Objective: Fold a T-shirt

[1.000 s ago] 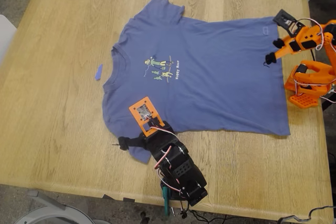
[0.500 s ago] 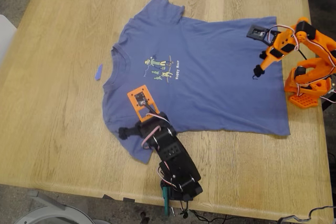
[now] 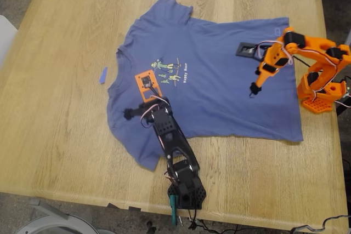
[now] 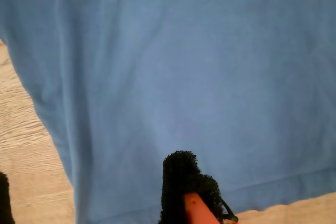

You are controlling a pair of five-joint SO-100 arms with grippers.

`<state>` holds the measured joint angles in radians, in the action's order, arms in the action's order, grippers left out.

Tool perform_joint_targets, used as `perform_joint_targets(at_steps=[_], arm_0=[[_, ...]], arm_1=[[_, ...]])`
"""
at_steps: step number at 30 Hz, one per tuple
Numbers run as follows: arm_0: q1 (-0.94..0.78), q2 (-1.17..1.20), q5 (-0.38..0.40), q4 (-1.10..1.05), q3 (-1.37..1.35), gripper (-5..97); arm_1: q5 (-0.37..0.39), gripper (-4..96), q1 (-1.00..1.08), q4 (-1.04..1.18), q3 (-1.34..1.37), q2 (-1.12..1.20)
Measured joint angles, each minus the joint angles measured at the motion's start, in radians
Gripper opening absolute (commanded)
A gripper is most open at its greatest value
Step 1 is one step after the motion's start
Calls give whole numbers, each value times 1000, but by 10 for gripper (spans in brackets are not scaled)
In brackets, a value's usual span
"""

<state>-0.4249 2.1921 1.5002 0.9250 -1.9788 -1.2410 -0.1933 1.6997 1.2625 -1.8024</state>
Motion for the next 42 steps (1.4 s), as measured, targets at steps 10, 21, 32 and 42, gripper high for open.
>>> perform_joint_targets(at_steps=[10, 21, 32, 42], arm_0=[[-74, -155, 0, -331, -44, 590], [-130, -364, -15, -650, -48, 590], [-192, -690, -44, -811, 71, 605], [-219, -890, -63, -851, 284, 601]], arm_1=[[91, 382, -60, -86, -255, 296], [124, 378, -78, -135, -255, 334], [147, 367, -97, -133, -255, 347], [149, 366, -97, -123, -255, 351]])
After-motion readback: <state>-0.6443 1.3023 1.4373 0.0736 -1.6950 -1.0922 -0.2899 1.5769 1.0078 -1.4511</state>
